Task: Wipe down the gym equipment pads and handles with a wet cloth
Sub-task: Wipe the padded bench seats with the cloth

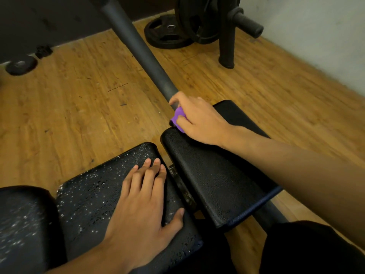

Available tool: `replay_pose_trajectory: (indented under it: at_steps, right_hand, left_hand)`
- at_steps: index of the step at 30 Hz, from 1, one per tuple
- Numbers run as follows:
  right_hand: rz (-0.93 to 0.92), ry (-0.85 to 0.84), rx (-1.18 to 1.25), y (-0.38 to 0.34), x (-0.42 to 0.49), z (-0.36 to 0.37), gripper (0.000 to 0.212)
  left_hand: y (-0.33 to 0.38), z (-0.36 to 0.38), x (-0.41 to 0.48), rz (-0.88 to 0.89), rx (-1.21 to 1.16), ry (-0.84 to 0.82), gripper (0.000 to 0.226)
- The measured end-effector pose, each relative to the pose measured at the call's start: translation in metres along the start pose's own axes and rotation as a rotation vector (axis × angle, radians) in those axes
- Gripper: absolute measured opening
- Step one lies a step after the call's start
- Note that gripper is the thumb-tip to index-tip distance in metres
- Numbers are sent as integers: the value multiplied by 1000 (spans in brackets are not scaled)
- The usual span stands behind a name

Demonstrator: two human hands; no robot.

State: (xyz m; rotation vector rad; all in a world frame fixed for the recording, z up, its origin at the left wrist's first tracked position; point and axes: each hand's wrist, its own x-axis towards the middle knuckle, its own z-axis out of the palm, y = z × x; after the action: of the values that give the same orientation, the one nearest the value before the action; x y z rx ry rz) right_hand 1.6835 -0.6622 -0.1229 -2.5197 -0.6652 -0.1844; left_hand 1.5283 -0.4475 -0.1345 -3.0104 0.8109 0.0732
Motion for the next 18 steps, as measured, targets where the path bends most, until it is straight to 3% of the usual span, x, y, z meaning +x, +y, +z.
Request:
replay_pose_trajectory:
  at_steps: [3, 7, 12, 15, 18]
  right_hand:
    - [54, -124, -98, 2, 7, 6, 27]
    - [247, -220, -257, -22, 23, 17, 40]
    - [88, -304, -200, -60, 35, 27, 35]
    - [75, -338, -181, -38, 31, 10, 34]
    - [279, -315, -195, 14, 22, -28, 34]
  left_hand:
    - [0, 0, -1, -2, -6, -1, 90]
    - [-1, 0, 1, -8, 1, 2, 91]
    - [0, -1, 1, -6, 13, -4, 91]
    - [-2, 0, 2, -2, 40, 1, 91]
    - [-2, 1, 1, 7, 34, 9, 92]
